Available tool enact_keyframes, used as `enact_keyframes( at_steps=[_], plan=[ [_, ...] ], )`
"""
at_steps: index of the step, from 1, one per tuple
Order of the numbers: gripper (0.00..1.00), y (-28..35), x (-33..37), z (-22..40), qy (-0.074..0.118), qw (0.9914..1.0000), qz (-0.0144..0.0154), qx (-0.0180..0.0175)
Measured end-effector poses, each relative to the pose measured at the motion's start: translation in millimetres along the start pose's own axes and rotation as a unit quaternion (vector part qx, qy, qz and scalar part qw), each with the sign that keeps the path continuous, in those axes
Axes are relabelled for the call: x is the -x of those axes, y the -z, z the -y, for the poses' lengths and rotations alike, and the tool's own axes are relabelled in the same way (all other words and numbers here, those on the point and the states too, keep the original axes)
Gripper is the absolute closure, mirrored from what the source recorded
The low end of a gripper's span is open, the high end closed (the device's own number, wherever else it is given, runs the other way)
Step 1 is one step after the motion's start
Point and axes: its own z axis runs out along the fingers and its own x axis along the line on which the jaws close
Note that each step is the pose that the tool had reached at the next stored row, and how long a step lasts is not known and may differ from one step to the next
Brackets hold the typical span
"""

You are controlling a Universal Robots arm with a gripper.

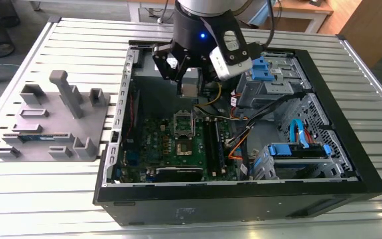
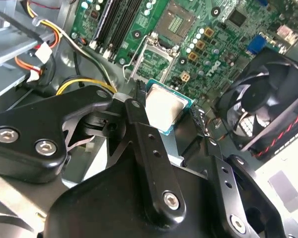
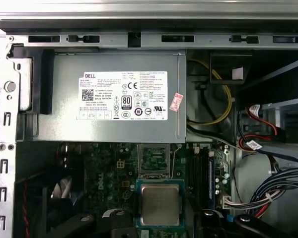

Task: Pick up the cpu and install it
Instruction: 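Pick up the cpu and move it towards the insertion slot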

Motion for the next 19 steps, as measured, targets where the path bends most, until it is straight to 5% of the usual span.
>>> enact_keyframes(
  at_steps=[19],
  plan=[
    [0.53, -29.2, 0.6, 15.7, 0.0, 1.0, 0.0004, 0.0001]
  ],
)
